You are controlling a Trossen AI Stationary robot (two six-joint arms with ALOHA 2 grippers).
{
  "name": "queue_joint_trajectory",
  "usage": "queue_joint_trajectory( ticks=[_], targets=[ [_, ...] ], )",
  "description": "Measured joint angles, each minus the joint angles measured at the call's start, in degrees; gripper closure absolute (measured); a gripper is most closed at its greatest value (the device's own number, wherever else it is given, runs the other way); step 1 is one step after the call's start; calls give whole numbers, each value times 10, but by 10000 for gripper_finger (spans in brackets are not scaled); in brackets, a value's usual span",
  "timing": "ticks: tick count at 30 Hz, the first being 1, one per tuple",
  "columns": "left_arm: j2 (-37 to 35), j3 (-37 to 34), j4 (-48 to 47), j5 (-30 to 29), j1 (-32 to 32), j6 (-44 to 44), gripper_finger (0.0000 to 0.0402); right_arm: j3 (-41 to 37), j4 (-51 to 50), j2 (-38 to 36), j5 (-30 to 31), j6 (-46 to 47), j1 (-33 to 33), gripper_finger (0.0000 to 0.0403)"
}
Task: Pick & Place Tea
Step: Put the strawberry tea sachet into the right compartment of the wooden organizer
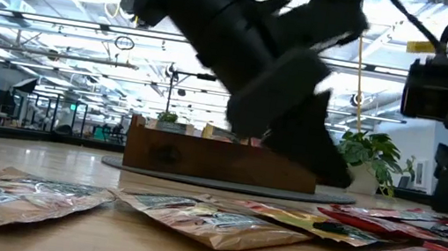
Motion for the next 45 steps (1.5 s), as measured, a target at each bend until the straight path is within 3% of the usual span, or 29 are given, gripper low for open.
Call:
queue_joint_trajectory(
  ticks=[7,16,30,45],
  targets=[
    [0,16,-68,15,4,-18,396,0,-33,0,-14,38,-6,300],
    [3,16,-63,12,5,-11,399,0,-25,13,0,31,-16,291],
    [24,17,-33,53,18,-12,399,-55,142,41,0,-4,-20,278],
    [33,16,4,61,20,-13,398,-75,206,49,0,-57,-38,283]
  ],
)
